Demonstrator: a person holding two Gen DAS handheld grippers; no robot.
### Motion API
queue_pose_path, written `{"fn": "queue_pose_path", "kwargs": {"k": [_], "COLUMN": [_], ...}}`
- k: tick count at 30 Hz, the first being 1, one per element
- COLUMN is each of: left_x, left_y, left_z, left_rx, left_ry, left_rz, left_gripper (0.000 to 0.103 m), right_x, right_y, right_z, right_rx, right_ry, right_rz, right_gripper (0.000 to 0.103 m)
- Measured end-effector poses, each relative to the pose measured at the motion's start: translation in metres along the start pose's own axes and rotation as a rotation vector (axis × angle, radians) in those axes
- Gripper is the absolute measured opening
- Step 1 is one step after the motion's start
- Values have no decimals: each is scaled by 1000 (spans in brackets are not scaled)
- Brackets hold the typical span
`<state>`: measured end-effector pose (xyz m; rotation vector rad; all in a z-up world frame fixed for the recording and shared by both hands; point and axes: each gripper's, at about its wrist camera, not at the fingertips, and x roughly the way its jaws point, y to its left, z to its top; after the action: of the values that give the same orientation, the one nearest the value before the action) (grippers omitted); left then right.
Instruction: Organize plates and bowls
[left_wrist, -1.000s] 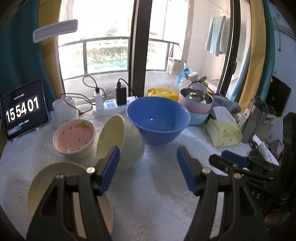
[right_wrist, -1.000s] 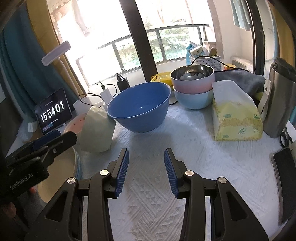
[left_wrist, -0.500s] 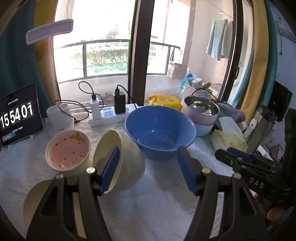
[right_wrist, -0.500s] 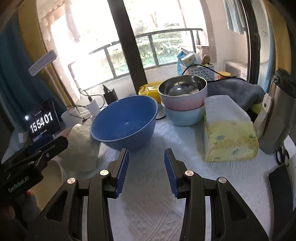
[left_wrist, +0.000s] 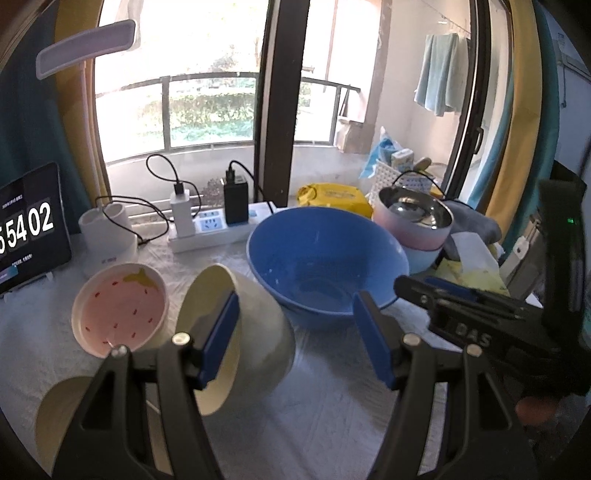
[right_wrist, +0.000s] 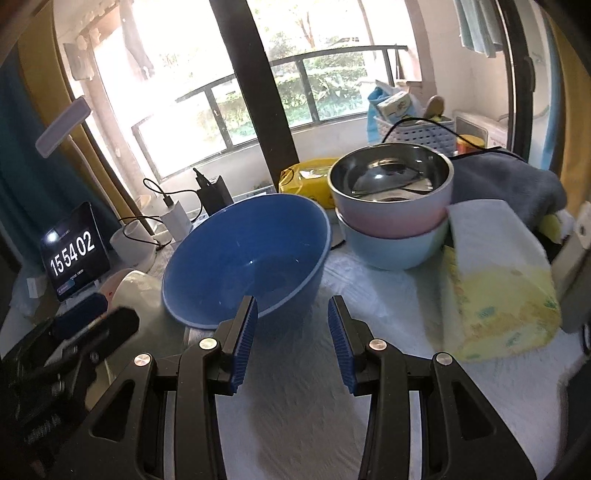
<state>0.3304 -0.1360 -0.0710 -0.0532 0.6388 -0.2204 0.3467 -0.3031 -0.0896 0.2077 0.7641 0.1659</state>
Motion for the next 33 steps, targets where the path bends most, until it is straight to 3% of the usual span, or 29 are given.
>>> {"fn": "queue_pose_path", "kwargs": {"k": [12,16,27,33], "left_x": [10,7,-1,14], "left_y": [-1,-6,-27,-36], "left_z": [1,3,4,0], "left_rx": [12,29,98,111], "left_ry": [8,-14,-83,-39], "left_rz": [6,7,-13,5], "left_gripper": [66,66,66,66], "right_x": [44,51,23,7], "right_y": [-9,-18,-37,-50], "right_z": [-10,-16,-19,-30], "right_rx": [37,56,64,78], "right_ry": [98,118,51,49], "right_rz": [-31,-30,-58,-79], "right_gripper": [42,22,9,9]}}
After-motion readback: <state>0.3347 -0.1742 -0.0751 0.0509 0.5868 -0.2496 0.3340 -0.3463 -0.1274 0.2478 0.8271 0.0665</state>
